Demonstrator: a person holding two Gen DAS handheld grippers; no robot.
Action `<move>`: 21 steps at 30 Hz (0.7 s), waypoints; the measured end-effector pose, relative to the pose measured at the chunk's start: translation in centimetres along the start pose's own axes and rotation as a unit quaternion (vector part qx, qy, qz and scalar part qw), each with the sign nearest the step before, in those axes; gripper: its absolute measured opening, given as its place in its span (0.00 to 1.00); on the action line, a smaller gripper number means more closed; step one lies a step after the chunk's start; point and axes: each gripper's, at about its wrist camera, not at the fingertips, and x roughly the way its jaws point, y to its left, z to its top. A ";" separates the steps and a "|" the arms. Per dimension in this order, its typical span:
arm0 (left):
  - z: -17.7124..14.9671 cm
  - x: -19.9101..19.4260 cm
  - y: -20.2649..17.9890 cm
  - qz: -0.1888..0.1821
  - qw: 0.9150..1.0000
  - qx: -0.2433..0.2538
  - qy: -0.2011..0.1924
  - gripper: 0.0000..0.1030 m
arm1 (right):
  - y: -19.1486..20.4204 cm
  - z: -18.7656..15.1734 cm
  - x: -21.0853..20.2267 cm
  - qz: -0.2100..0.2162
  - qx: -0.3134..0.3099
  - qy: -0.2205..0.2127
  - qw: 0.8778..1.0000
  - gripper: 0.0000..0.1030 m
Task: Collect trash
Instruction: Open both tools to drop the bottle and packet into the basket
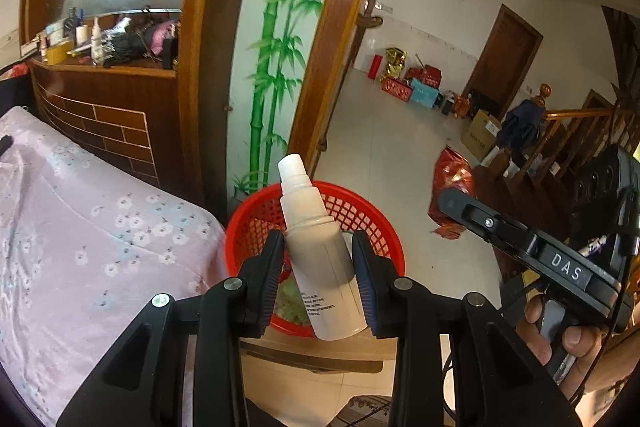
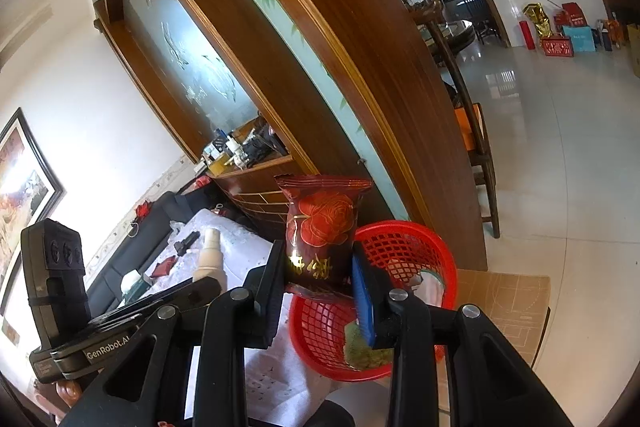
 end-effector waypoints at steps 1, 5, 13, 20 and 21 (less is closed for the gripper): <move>-0.1 0.7 0.0 -0.002 1.000 0.001 0.007 0.33 | -0.1 0.0 0.3 -0.003 0.003 0.003 1.000 0.32; -0.7 3.3 0.3 -0.009 0.999 0.000 0.031 0.33 | -1.3 -0.3 2.2 -0.010 0.018 0.019 1.000 0.32; -2.0 7.6 1.0 -0.007 0.997 -0.009 0.073 0.33 | -3.2 -0.5 5.4 -0.017 0.042 0.045 0.998 0.32; -2.4 8.2 2.9 0.009 0.997 -0.027 0.074 0.56 | -5.0 -0.7 7.2 -0.018 0.069 0.067 0.995 0.52; -2.3 7.8 3.1 0.010 0.997 -0.029 0.070 0.60 | -4.9 -0.7 7.3 -0.020 0.066 0.068 0.995 0.58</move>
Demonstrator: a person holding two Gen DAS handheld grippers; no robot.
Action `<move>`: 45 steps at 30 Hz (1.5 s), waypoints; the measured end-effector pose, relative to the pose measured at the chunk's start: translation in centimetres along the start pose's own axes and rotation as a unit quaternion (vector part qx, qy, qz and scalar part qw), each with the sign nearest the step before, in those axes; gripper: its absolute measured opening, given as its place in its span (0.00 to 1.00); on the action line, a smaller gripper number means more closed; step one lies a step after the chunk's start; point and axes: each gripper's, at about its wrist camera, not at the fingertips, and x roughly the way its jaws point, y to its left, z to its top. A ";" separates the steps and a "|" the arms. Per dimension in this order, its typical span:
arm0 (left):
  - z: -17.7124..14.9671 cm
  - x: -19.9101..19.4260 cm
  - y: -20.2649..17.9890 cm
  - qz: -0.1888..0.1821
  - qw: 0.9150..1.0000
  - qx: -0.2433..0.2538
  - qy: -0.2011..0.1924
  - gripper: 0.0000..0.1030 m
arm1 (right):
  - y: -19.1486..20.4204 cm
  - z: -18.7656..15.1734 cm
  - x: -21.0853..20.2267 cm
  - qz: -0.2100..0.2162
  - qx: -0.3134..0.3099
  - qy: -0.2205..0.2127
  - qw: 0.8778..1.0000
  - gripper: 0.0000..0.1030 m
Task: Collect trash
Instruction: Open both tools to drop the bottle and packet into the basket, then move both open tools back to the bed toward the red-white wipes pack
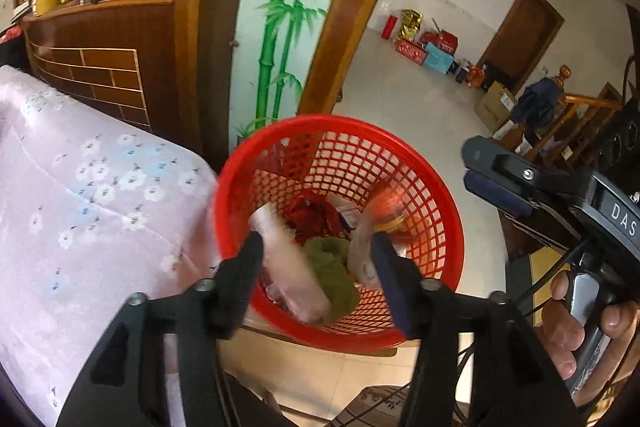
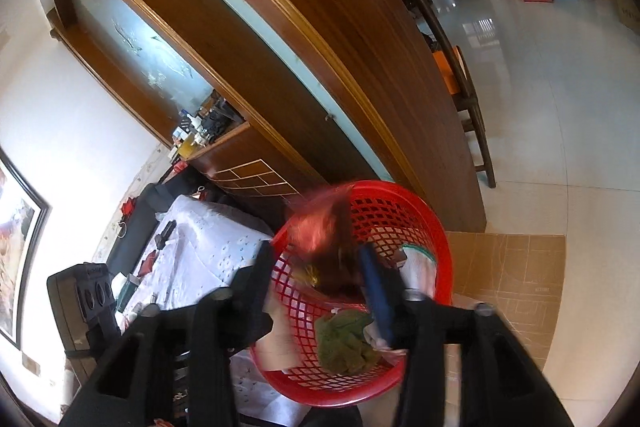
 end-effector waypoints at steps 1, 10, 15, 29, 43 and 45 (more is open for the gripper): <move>0.0 -0.5 0.3 0.003 1.000 -0.002 -0.005 0.65 | 0.1 0.0 -0.1 0.000 -0.002 -0.001 1.000 0.60; -2.2 -14.1 6.6 0.052 0.990 -0.080 -0.108 0.83 | 5.3 -0.2 -2.8 0.060 -0.035 -0.026 0.997 0.74; -5.2 -23.5 10.8 0.128 0.969 -0.109 -0.178 0.84 | 12.1 -1.9 -3.1 0.134 -0.094 -0.022 0.986 0.78; -13.4 -38.2 26.6 0.296 0.901 -0.217 -0.230 0.85 | 31.9 -9.4 8.1 0.281 -0.233 0.107 0.925 0.83; -13.0 -34.9 41.0 0.312 0.911 -0.228 -0.144 0.85 | 44.2 -14.1 24.1 0.298 -0.297 0.228 0.878 0.83; -12.3 -33.0 43.2 0.299 0.921 -0.219 -0.120 0.85 | 45.2 -14.7 26.4 0.306 -0.300 0.249 0.868 0.83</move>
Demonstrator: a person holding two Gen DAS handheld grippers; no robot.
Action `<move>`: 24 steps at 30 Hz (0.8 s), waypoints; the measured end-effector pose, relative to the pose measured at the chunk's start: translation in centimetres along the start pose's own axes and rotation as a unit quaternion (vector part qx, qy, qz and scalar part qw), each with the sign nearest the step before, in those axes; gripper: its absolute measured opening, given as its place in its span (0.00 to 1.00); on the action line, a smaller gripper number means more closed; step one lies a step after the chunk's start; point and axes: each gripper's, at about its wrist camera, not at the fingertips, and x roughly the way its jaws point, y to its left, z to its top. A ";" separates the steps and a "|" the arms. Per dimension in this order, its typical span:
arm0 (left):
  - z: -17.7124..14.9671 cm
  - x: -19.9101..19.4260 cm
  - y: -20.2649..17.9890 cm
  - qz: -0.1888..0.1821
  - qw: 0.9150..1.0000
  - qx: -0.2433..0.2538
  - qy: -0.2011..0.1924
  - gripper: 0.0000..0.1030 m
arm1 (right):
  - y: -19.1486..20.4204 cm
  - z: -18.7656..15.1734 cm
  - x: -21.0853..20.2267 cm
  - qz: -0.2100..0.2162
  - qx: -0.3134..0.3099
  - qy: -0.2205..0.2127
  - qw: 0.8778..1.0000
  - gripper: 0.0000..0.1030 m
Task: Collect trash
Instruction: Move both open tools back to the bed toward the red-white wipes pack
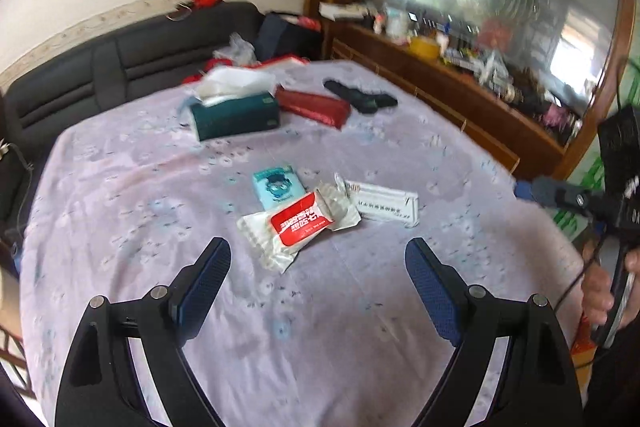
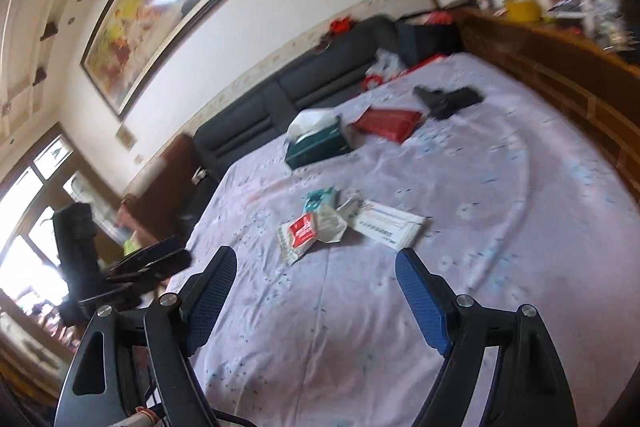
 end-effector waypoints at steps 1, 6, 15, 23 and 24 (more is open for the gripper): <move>0.2 0.8 0.0 -0.004 1.000 0.003 0.007 0.85 | -0.4 0.5 1.3 -0.001 -0.002 0.007 1.000 0.83; 1.7 5.7 0.1 -0.004 0.999 0.033 0.035 0.85 | -2.9 2.2 7.2 -0.007 0.012 0.048 0.999 0.83; 3.5 11.8 0.0 0.003 0.993 0.110 0.053 0.85 | -7.8 3.9 14.7 0.000 0.085 0.098 0.992 0.83; 1.3 12.5 1.0 -0.076 0.985 0.093 0.120 0.85 | -8.6 4.8 18.5 0.012 0.101 0.126 0.987 0.82; 1.0 12.2 0.9 -0.083 0.984 0.095 0.123 0.85 | -8.5 4.7 18.4 0.014 0.096 0.125 0.987 0.82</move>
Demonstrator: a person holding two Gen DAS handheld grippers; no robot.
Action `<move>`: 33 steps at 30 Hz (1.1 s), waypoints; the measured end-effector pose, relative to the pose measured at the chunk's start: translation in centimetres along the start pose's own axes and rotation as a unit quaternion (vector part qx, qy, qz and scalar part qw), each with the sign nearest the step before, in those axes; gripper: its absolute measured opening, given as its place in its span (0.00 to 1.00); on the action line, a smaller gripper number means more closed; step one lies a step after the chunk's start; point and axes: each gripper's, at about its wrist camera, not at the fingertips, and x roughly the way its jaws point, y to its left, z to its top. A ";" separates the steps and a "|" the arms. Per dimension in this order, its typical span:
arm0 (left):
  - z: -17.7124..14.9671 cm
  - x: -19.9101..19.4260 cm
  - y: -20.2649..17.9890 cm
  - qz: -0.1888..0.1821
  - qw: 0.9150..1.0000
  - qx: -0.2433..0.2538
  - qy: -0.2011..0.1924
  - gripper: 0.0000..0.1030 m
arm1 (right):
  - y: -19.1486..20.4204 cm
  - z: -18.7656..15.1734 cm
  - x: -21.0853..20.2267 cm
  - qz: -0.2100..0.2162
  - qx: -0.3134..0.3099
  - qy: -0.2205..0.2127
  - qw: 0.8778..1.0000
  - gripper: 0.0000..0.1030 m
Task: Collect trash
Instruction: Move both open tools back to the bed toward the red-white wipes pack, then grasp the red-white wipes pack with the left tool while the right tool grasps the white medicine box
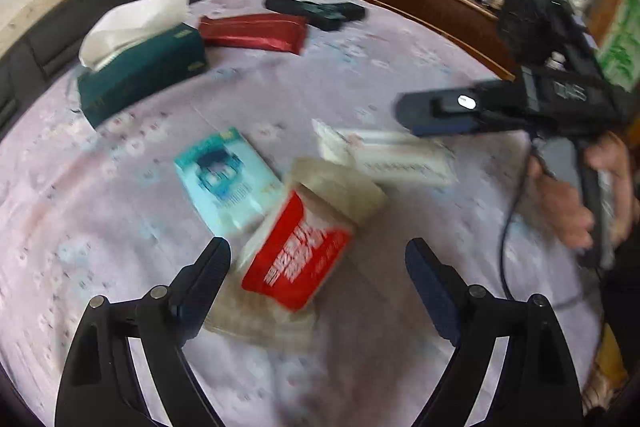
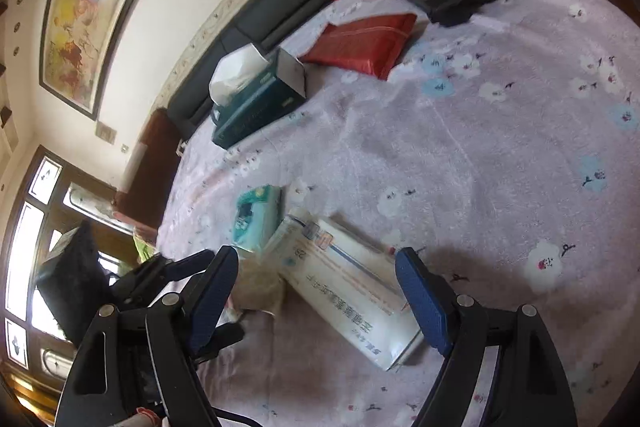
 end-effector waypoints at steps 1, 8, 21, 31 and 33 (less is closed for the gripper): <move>-0.3 -0.2 -0.3 -0.002 1.000 0.004 0.005 0.85 | 0.1 -0.1 0.0 0.001 -0.004 0.004 1.000 0.82; 0.2 0.0 -0.2 0.080 0.997 -0.015 -0.007 0.85 | 1.1 -0.5 -0.4 -0.032 -0.054 0.006 0.998 0.82; -2.1 0.4 -0.5 0.114 0.992 -0.018 0.056 0.52 | 2.4 -2.6 2.2 -0.091 -0.139 0.051 0.985 0.82; -2.8 -6.0 -0.2 0.121 0.978 -0.171 0.006 0.47 | 4.9 -5.7 3.1 -0.226 -0.220 0.049 0.948 0.56; -3.3 -7.8 -1.3 0.132 0.973 -0.187 -0.015 0.47 | 4.8 -6.1 2.9 -0.238 -0.220 0.043 0.945 0.55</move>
